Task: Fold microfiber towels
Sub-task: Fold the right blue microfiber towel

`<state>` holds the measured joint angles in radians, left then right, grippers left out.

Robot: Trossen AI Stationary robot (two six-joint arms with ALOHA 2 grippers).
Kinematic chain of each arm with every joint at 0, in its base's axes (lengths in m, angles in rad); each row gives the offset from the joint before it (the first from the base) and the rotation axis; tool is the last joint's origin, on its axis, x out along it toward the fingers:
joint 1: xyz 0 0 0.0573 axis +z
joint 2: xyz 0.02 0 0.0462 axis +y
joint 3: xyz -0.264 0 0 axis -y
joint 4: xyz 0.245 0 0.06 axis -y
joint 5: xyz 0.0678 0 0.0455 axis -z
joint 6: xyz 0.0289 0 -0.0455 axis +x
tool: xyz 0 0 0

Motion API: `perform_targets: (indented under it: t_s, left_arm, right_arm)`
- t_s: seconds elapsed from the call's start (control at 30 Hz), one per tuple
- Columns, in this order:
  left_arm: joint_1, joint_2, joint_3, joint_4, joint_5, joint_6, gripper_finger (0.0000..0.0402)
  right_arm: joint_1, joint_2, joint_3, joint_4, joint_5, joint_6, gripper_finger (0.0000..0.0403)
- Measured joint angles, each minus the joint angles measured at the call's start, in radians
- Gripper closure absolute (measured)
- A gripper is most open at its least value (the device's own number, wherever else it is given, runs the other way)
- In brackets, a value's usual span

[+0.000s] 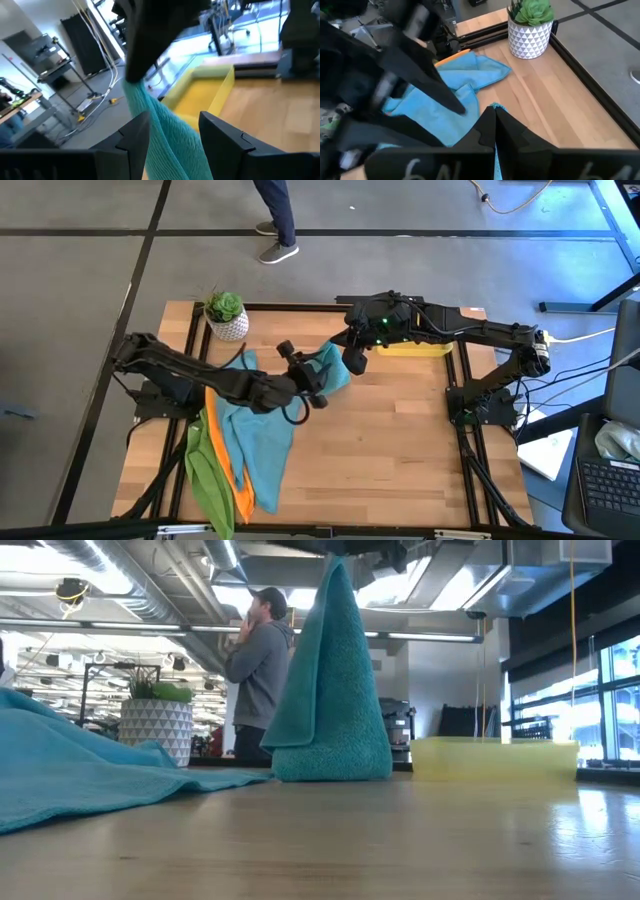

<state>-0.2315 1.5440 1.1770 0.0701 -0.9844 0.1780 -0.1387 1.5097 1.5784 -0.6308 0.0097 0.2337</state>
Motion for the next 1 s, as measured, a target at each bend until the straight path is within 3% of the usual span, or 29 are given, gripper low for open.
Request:
perform_targets:
  t_s: [0.17, 0.43, 0.7, 1.0]
  left_arm:
    - [0.023, 0.037, 0.0, 0.0, -0.009, 0.0, 0.0238]
    - [0.052, 0.048, 0.0, -0.002, -0.156, 0.016, 0.0238]
    - [0.061, 0.048, 0.0, -0.002, -0.162, 0.018, 0.0238]
    - [0.036, 0.048, 0.0, -0.014, -0.237, 0.065, 0.0241]
  right_arm:
    - [0.0, 0.0, 0.0, 0.004, 0.0, 0.01, 0.04]
    - [0.0, 0.0, 0.0, 0.001, -0.001, 0.021, 0.04]
    - [0.0, 0.0, 0.0, -0.003, -0.009, 0.02, 0.04]
    - [0.0, -0.002, -0.001, -0.039, -0.01, 0.019, 0.04]
